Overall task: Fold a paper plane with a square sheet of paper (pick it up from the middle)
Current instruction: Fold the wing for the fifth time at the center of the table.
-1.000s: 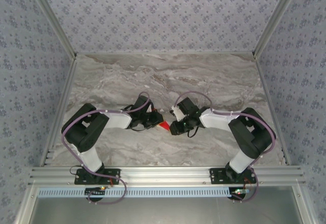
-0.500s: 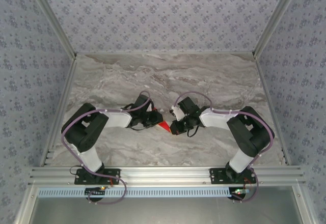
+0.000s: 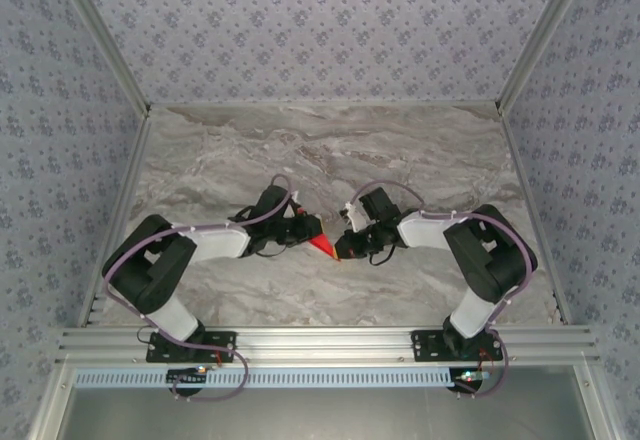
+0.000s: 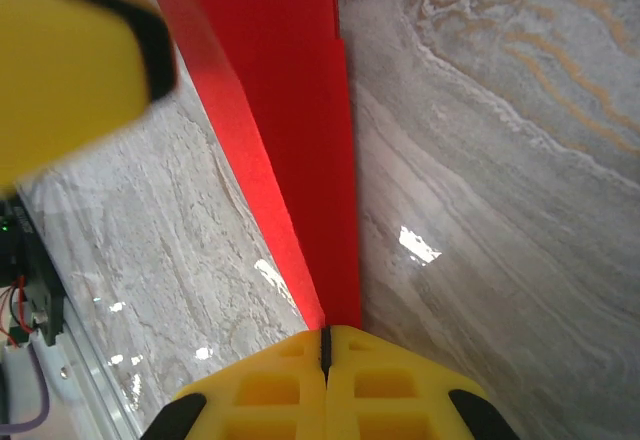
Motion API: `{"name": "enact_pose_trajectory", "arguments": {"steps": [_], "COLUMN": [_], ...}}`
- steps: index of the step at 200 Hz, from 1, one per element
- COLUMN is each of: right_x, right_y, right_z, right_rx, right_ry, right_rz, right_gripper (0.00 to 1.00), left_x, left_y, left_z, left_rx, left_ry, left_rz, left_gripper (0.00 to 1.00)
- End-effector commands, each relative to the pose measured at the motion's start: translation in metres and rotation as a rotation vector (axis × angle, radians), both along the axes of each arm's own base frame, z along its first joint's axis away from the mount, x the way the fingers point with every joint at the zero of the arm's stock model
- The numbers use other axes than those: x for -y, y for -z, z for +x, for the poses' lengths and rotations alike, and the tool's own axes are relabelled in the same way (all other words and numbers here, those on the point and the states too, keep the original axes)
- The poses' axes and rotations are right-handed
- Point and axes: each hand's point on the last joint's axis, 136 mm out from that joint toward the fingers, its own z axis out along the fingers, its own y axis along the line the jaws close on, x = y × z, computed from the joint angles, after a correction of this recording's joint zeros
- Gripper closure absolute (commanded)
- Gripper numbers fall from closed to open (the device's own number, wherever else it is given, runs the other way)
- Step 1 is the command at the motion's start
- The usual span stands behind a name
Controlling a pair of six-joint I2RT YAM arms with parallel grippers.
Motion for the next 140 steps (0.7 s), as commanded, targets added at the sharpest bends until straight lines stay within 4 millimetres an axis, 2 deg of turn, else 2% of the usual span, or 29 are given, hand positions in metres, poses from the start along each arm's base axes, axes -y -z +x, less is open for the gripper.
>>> {"name": "enact_pose_trajectory", "arguments": {"steps": [1,22,80,140], "right_x": [-0.002,-0.001,0.001,0.002], "right_y": [0.001,0.003,0.01,0.013], "right_z": [-0.004,-0.004,-0.006,-0.008], "right_rx": [-0.073,-0.088,-0.115,-0.13], "right_ry": [0.018,0.026,0.027,0.022], "right_rz": [0.043,0.041,0.03,0.022], "right_gripper": [1.0,1.0,1.0,1.0], "left_x": [0.016,0.02,0.017,0.014], "left_y": [-0.004,0.001,0.022,0.032], "left_z": [-0.008,-0.011,-0.012,-0.01], "left_rx": [0.032,0.037,0.01,-0.004], "left_ry": [0.052,0.065,0.061,0.05], "left_rz": [-0.056,-0.053,0.0,0.036], "left_gripper": [0.78,0.79,0.8,0.8]}}
